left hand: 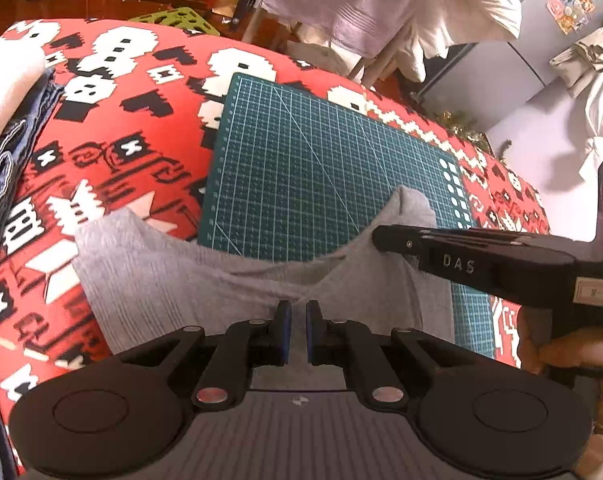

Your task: Fold clothes

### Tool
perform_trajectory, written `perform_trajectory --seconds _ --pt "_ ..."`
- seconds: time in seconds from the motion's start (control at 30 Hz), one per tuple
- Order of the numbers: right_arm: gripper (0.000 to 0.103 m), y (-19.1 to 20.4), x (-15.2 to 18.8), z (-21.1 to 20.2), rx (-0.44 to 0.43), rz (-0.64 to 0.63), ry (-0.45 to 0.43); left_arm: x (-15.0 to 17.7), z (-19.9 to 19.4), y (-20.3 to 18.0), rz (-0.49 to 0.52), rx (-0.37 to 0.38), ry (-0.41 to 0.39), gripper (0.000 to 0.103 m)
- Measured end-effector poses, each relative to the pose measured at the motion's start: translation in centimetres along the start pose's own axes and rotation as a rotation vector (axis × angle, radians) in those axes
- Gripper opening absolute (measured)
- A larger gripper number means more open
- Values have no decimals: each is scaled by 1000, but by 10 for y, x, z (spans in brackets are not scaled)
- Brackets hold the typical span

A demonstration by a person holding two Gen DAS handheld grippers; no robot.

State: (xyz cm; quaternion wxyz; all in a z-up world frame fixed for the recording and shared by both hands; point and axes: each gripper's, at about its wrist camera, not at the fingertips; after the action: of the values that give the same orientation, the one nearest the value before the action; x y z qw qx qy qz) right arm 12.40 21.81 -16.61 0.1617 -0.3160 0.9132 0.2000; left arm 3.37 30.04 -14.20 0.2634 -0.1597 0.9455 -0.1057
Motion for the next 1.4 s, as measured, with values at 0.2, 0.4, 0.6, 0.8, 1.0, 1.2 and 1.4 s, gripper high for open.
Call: perform_trajectory --seconds 0.2,0.4,0.6,0.8,1.0,1.2,1.4 --pt "11 8 5 -19 -7 -28 0 0 -14 4 -4 1 -25 6" --pt "22 14 35 -53 -20 -14 23 22 -45 5 -35 -7 -16 6" --pt "31 -11 57 -72 37 137 13 48 -63 24 -112 -97 2 13" --pt "31 -47 72 -72 64 301 31 66 -64 41 -220 -88 30 15" --pt "31 -69 102 -87 57 337 91 87 -60 26 -229 -19 97 24" --pt "31 -76 120 -86 42 292 169 102 -51 11 -226 1 155 24" --pt "7 -72 125 -80 -6 281 232 104 -47 4 -202 4 167 23"
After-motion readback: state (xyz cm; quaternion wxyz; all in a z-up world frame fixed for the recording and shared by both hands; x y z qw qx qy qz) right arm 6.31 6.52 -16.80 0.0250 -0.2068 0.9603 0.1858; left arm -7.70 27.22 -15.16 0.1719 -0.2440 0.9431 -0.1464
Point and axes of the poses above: each gripper's, at about its wrist camera, not at the fingertips, and z roughly the way its jaws point, y to its left, x to its underside, and after that the axes turned 13 degrees about z, right-handed
